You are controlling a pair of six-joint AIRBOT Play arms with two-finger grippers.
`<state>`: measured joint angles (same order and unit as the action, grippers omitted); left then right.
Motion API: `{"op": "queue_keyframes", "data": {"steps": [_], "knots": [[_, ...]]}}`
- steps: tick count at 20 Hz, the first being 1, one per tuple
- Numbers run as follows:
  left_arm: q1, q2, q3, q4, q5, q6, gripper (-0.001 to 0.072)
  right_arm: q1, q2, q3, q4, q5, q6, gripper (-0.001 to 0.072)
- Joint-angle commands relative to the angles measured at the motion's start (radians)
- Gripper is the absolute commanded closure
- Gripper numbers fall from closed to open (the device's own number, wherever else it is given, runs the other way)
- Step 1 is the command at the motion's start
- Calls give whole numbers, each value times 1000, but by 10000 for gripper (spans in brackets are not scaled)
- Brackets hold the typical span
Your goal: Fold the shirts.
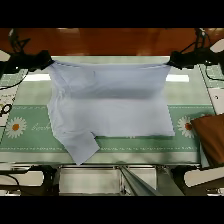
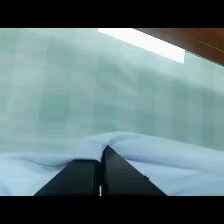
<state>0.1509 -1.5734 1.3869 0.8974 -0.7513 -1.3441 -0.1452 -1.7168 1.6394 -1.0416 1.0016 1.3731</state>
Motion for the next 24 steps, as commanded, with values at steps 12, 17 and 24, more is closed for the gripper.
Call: {"op": "queue_keyframes", "data": {"steps": [12,17,24], "knots": [[12,-65,58,169,-444,19,686,-87,-157,198,8,436,-26,688],[13,-65,5,239,-522,-5,686,-79,-158,53,8,406,-50,688],[32,-61,-67,290,-593,-37,686,-73,-190,11,6,410,-56,688]]}}
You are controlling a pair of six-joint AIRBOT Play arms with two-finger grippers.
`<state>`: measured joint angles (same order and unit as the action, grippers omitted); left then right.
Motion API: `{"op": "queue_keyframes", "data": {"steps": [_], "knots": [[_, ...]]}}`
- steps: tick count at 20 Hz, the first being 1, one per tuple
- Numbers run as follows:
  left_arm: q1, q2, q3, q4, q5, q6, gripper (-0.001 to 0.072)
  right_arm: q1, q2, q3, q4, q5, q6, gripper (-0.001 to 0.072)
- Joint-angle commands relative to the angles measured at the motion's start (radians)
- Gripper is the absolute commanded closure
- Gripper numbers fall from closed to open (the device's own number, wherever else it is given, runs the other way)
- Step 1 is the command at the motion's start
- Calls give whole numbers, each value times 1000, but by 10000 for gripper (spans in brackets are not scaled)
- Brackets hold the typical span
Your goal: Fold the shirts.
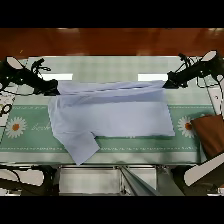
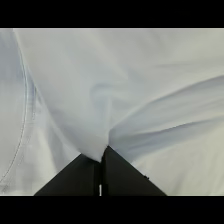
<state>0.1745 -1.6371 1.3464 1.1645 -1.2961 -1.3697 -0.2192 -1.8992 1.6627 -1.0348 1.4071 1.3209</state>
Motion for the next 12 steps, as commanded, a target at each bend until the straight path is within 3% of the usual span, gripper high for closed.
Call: {"op": "queue_keyframes", "data": {"steps": [1,12], "knots": [[8,3,-42,22,-52,-11,686,1,-7,-13,0,4,-6,688],[7,7,-91,21,-129,0,685,1,-7,-13,-53,86,18,687]]}}
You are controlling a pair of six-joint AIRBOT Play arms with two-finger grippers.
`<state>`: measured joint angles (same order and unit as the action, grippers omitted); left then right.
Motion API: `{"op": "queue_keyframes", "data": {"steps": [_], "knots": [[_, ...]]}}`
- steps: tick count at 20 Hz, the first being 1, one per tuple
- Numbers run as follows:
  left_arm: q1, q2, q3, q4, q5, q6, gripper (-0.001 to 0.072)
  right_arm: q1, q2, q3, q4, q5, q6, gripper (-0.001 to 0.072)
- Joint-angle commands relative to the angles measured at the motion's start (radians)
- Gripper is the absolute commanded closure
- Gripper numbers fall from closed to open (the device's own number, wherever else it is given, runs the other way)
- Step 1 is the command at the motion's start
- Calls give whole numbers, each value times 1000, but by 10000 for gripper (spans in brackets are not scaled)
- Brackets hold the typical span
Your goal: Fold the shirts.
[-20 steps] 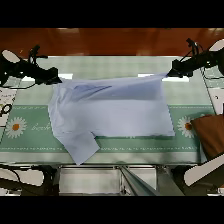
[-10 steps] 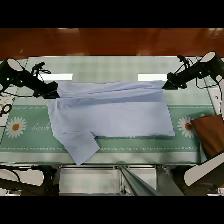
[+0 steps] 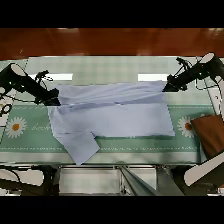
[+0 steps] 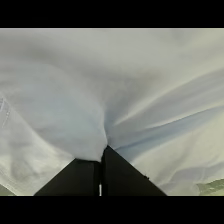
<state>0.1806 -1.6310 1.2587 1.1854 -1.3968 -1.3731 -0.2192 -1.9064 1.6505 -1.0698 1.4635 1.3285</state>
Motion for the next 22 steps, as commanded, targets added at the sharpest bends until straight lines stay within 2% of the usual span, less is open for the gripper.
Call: {"op": "queue_keyframes", "data": {"steps": [1,4,5,6,7,8,10,13,16,19,21,22], "knots": [[0,0,-3,0,-26,3,685,4,0,0,-18,32,11,687],[0,0,-3,1,-18,0,675,15,-6,-1,-48,26,29,679],[0,0,-2,1,-18,-1,539,16,-8,-1,-48,18,50,553],[0,1,-1,5,-26,-1,233,15,-8,-1,-29,19,73,306],[3,1,11,29,-42,-38,200,11,-3,3,-12,34,83,297],[9,8,26,56,-64,-86,200,-1,14,3,-4,52,103,298],[34,72,29,71,-79,-90,200,-39,76,2,-32,100,105,297],[126,257,-89,101,-77,-90,200,-109,259,-172,-53,14,109,298],[307,482,-382,77,-39,-74,200,-183,488,-532,38,-157,9,297],[537,685,-697,-101,34,-72,200,-262,645,-808,248,-216,-132,297],[586,731,-837,-162,45,-71,200,-272,702,-906,311,-216,-185,297],[581,730,-871,-115,52,-73,200,-267,716,-929,318,-220,-186,297]]}}
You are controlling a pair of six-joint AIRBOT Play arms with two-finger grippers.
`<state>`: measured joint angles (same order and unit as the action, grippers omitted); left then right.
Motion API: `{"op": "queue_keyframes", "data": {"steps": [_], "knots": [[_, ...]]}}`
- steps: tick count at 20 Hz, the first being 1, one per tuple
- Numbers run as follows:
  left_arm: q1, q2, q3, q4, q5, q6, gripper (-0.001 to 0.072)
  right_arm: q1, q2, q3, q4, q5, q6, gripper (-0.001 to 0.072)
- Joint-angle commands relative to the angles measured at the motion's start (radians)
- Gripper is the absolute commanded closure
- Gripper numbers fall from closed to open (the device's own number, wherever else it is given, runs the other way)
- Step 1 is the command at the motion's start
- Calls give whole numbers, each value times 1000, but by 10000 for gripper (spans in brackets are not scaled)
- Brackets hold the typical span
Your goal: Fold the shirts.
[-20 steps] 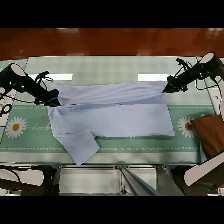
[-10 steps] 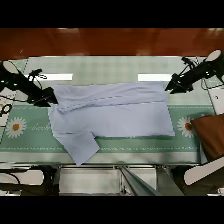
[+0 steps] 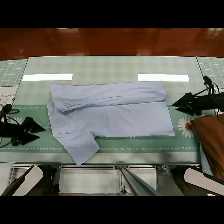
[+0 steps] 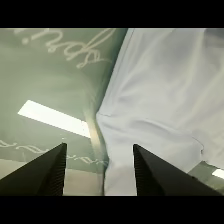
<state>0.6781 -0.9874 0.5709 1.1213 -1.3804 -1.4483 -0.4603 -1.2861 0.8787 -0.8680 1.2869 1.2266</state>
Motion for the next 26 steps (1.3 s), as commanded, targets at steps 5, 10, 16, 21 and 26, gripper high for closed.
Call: {"op": "queue_keyframes", "data": {"steps": [5,10,16,21,26], "knots": [[36,84,-224,-68,38,-16,200,34,101,-166,133,-44,-84,297],[-122,34,-231,-111,100,-23,200,104,101,-166,144,-88,-75,297],[-331,-73,-233,-221,260,-10,226,101,101,-166,185,-86,-76,298],[-377,-70,-219,-285,229,112,685,-98,108,-166,162,-37,-79,298],[-377,-59,-211,-289,217,128,686,-187,108,-270,-139,72,79,298]]}}
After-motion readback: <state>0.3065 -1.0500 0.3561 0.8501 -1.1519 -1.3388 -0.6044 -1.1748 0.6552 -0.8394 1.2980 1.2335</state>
